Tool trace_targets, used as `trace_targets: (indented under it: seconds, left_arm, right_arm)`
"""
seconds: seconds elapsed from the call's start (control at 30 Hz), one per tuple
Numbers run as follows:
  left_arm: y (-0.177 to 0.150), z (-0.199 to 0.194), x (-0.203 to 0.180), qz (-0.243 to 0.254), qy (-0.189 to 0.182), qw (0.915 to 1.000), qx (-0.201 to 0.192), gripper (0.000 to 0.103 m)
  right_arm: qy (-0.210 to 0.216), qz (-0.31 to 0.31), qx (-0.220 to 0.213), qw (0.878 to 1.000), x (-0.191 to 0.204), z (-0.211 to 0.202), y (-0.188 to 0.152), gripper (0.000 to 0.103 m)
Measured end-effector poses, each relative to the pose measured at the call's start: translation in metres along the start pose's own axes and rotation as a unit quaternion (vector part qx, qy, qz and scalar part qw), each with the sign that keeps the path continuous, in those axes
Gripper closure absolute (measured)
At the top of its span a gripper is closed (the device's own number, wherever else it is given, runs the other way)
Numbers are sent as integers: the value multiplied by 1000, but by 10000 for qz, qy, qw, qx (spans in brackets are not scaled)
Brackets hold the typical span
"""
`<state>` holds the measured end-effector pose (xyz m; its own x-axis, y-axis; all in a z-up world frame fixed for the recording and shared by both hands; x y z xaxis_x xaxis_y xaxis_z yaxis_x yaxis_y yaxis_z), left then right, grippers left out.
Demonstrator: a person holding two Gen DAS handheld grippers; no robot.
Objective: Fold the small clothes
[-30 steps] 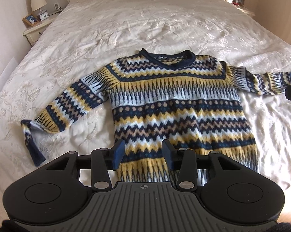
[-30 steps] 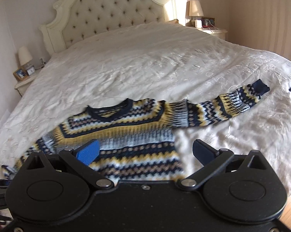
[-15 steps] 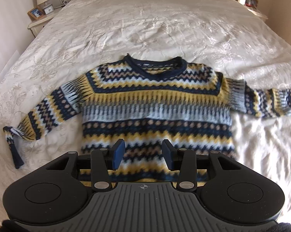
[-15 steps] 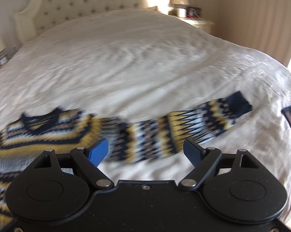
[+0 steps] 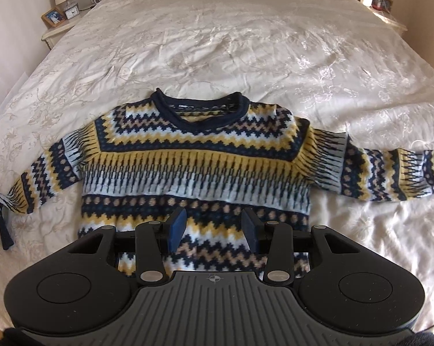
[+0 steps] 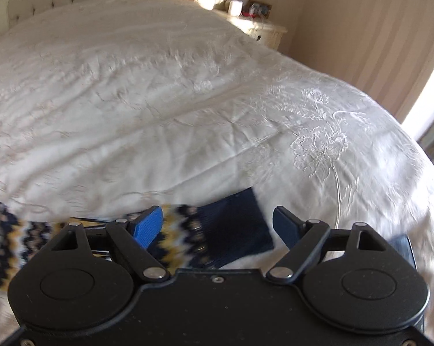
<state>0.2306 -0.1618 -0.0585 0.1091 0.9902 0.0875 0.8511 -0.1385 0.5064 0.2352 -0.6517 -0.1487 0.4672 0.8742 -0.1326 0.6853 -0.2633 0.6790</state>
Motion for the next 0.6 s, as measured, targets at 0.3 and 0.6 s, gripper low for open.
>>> trace_targets:
  seconds: [0.3, 0.6]
  left_arm:
    - [6, 4, -4, -83, 317, 9993, 152, 62]
    - [11, 5, -14, 95, 214, 9997, 120, 62]
  right_arm:
    - [549, 397, 827, 9943, -41, 68, -14, 25]
    - [1341, 1413, 640, 9788, -54, 22, -2, 85]
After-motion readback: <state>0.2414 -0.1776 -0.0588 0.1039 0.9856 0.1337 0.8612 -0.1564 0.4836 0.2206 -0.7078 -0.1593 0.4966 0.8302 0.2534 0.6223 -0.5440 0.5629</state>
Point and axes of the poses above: each gripper's, at about its wrist camera, not at the fingertips, and z roughly the way its jaws point, x to its left, y to its top, the point moved 4 cm from there along z, roughly the way its jaws point, and after that the axes turned 3 degrees about -x, right-handed, at the moved point
